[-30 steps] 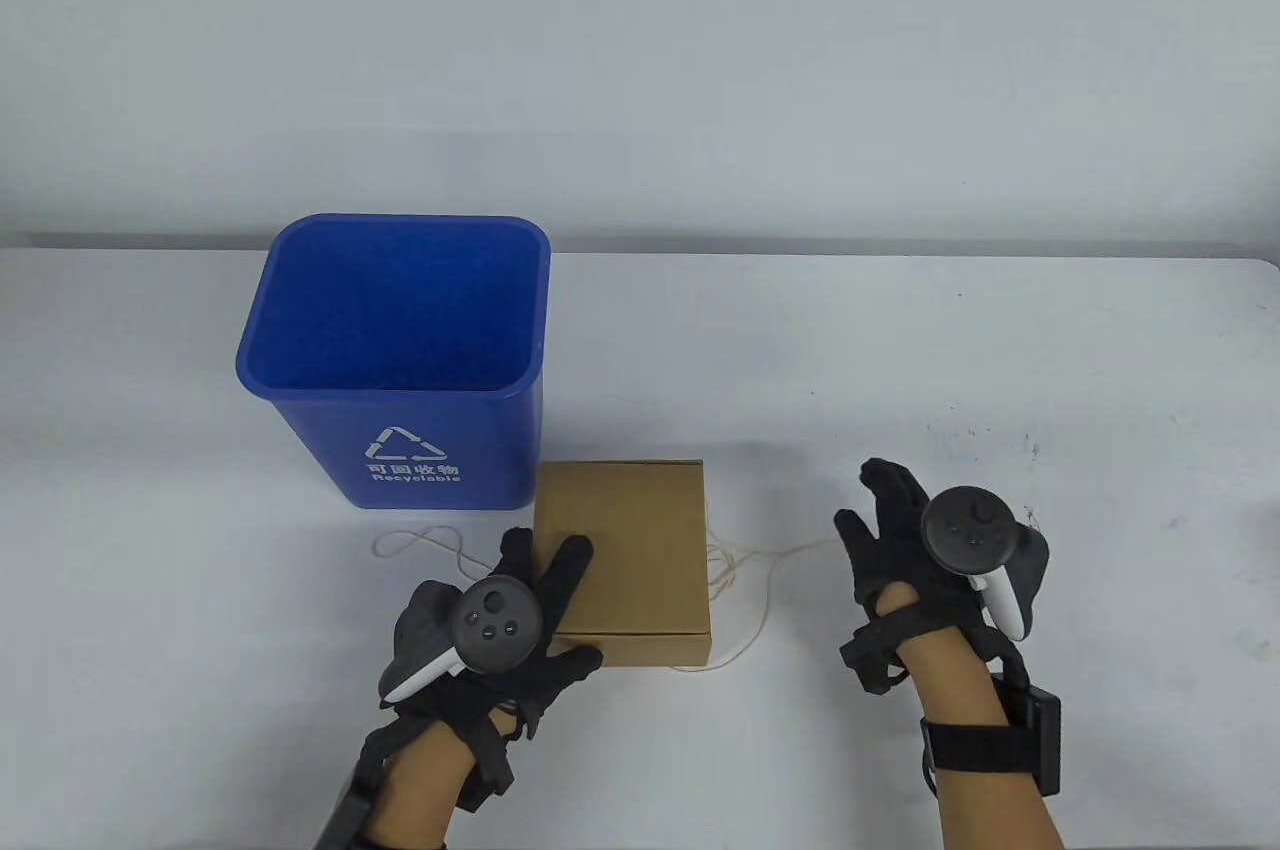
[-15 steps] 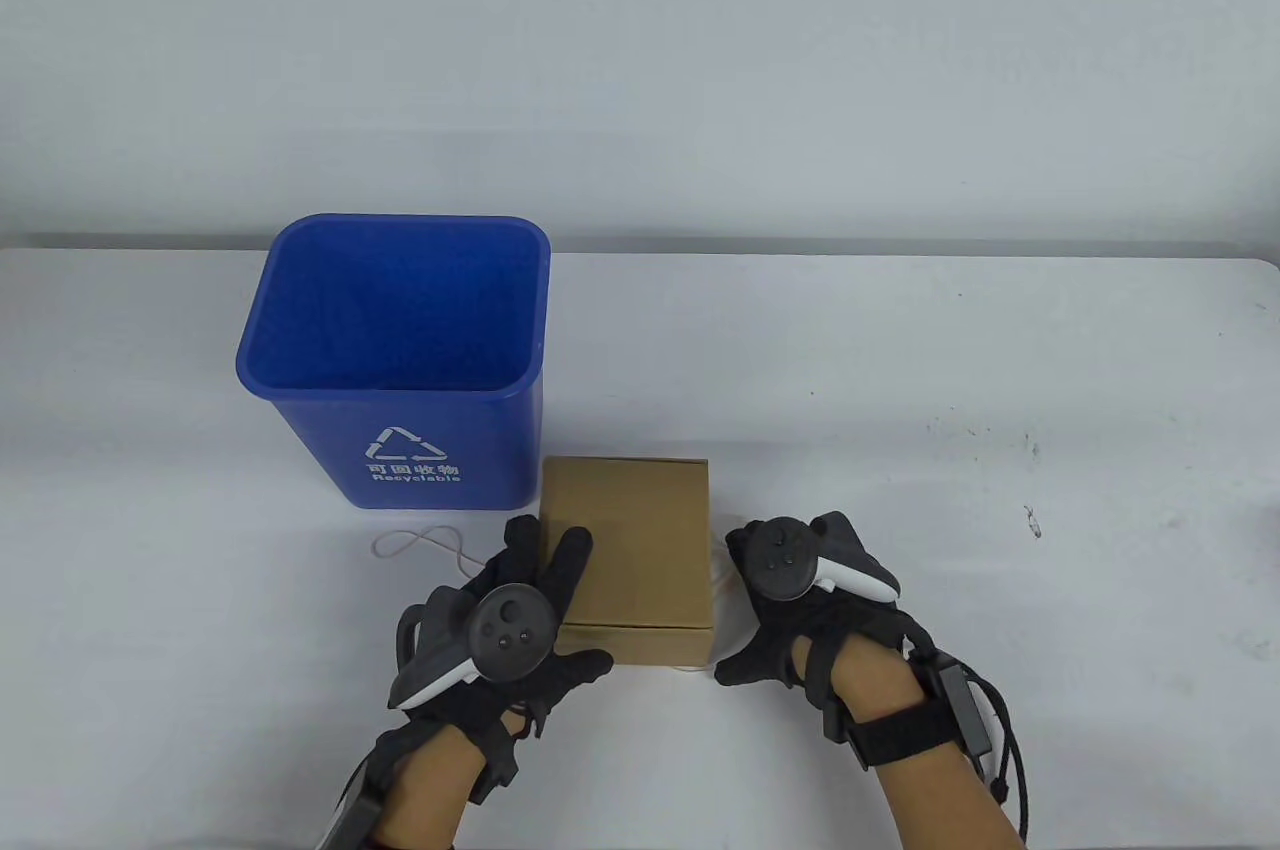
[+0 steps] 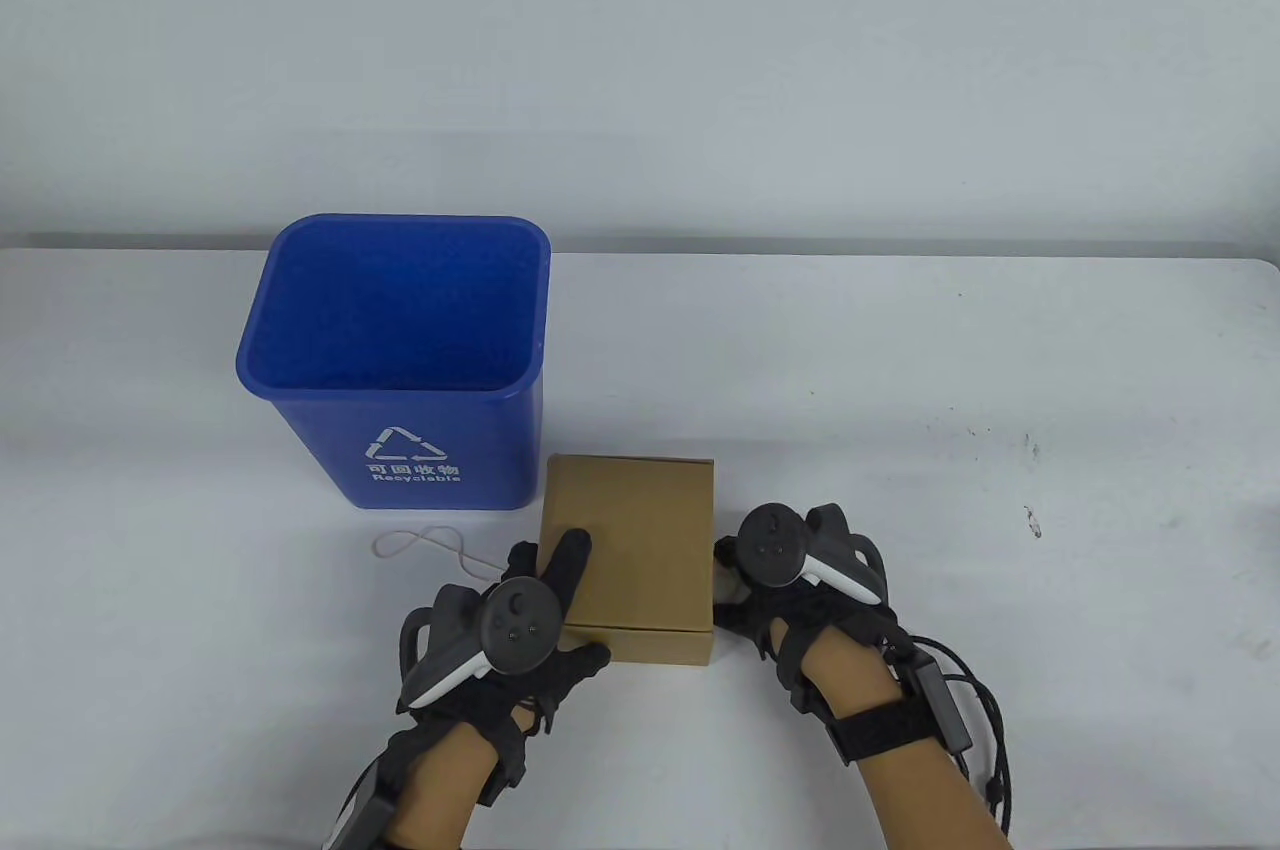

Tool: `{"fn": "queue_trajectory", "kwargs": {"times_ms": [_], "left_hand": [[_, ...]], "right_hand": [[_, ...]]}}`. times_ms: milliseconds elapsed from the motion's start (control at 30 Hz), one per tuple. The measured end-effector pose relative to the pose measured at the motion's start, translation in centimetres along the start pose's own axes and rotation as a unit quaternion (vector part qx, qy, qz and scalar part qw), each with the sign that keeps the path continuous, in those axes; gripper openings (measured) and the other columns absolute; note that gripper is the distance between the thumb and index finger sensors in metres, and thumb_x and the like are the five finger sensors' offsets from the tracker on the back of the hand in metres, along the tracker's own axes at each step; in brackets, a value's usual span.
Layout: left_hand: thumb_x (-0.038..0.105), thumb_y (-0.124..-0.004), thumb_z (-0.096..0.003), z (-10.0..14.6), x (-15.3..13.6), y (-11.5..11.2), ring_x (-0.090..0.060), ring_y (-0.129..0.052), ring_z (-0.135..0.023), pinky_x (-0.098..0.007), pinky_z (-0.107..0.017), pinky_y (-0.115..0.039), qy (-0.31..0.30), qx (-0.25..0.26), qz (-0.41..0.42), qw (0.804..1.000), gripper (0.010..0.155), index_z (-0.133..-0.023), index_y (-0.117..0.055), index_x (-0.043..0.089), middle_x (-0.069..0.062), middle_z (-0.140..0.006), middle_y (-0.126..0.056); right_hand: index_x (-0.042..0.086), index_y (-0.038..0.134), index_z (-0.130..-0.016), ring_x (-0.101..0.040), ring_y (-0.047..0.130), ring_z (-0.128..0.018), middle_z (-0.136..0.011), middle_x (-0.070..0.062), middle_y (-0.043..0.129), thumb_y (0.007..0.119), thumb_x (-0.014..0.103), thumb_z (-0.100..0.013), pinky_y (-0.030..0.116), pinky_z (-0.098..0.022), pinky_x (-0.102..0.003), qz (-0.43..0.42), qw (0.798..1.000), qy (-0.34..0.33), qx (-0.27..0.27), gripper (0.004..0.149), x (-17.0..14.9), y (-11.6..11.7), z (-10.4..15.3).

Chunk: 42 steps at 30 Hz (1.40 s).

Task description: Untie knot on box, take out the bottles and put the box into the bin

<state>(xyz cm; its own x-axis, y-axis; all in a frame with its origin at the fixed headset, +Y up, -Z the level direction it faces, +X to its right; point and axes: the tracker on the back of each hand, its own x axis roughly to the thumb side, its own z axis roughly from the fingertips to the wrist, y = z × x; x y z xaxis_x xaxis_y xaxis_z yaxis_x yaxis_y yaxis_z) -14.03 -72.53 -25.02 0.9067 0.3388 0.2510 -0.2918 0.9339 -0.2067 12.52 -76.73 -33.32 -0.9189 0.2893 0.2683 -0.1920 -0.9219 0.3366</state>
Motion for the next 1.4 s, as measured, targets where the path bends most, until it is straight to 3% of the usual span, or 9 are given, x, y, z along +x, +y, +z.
{"fn": "queue_trajectory", "kwargs": {"times_ms": [133, 233, 500, 867, 1167, 1400], "left_hand": [[0.060, -0.084, -0.0446, 0.1, -0.2, -0.2, -0.051, -0.085, -0.086, -0.062, -0.061, -0.074, 0.012, 0.006, 0.033, 0.999, 0.103, -0.108, -0.005, 0.039, -0.033, -0.108, -0.040], [0.061, -0.083, -0.0444, 0.1, -0.3, -0.2, -0.050, -0.087, -0.084, -0.061, -0.061, -0.076, 0.013, 0.008, 0.030, 0.999, 0.103, -0.108, -0.005, 0.039, -0.033, -0.108, -0.042], [0.061, -0.083, -0.0444, 0.0, -0.5, -0.1, -0.050, -0.088, -0.083, -0.060, -0.060, -0.077, 0.011, 0.011, 0.040, 0.999, 0.103, -0.108, -0.006, 0.039, -0.033, -0.107, -0.044], [0.062, -0.083, -0.0444, -0.3, -1.4, 0.0, -0.052, -0.088, -0.082, -0.060, -0.060, -0.077, 0.005, 0.008, 0.072, 0.997, 0.102, -0.109, -0.006, 0.039, -0.033, -0.107, -0.045], [0.062, -0.081, -0.0451, -0.3, -1.7, -0.1, -0.052, -0.090, -0.080, -0.059, -0.059, -0.078, 0.010, 0.011, 0.091, 0.996, 0.102, -0.109, -0.006, 0.037, -0.034, -0.106, -0.048], [0.061, -0.082, -0.0454, -0.6, -1.2, -0.2, -0.051, -0.091, -0.079, -0.059, -0.058, -0.078, 0.011, 0.010, 0.079, 0.997, 0.101, -0.109, -0.006, 0.038, -0.034, -0.106, -0.048]], "right_hand": [[0.022, 0.079, -0.083, -0.028, 0.076, -0.068, -0.082, -0.002, 0.079, 0.087, 0.036, -0.045, 0.071, -0.047, -0.044, 0.023, 0.999, -0.013, -0.038, 0.041, 0.9, 0.0, 0.4], [0.022, 0.082, -0.080, -0.027, 0.080, -0.064, -0.077, -0.003, 0.083, 0.087, 0.035, -0.045, 0.074, -0.044, -0.042, 0.031, 0.998, -0.017, -0.044, 0.037, 1.1, 0.2, 0.6], [0.019, 0.084, -0.078, -0.027, 0.083, -0.059, -0.073, -0.005, 0.085, 0.087, 0.034, -0.045, 0.076, -0.041, -0.042, 0.043, 0.997, -0.051, -0.040, 0.037, 1.7, 0.7, 1.9], [0.015, 0.084, -0.077, -0.028, 0.084, -0.058, -0.072, -0.007, 0.086, 0.087, 0.034, -0.045, 0.077, -0.041, -0.042, 0.068, 0.991, -0.114, -0.028, 0.038, 3.2, 2.5, 6.3], [0.015, 0.085, -0.076, -0.028, 0.085, -0.058, -0.071, -0.007, 0.087, 0.087, 0.034, -0.044, 0.078, -0.041, -0.042, 0.074, 0.988, -0.134, -0.019, 0.038, 4.1, 3.0, 7.5], [0.016, 0.085, -0.077, -0.027, 0.086, -0.058, -0.072, -0.006, 0.088, 0.087, 0.035, -0.044, 0.079, -0.042, -0.041, 0.097, 0.979, -0.177, -0.010, 0.037, 7.7, 4.1, 7.5]]}}
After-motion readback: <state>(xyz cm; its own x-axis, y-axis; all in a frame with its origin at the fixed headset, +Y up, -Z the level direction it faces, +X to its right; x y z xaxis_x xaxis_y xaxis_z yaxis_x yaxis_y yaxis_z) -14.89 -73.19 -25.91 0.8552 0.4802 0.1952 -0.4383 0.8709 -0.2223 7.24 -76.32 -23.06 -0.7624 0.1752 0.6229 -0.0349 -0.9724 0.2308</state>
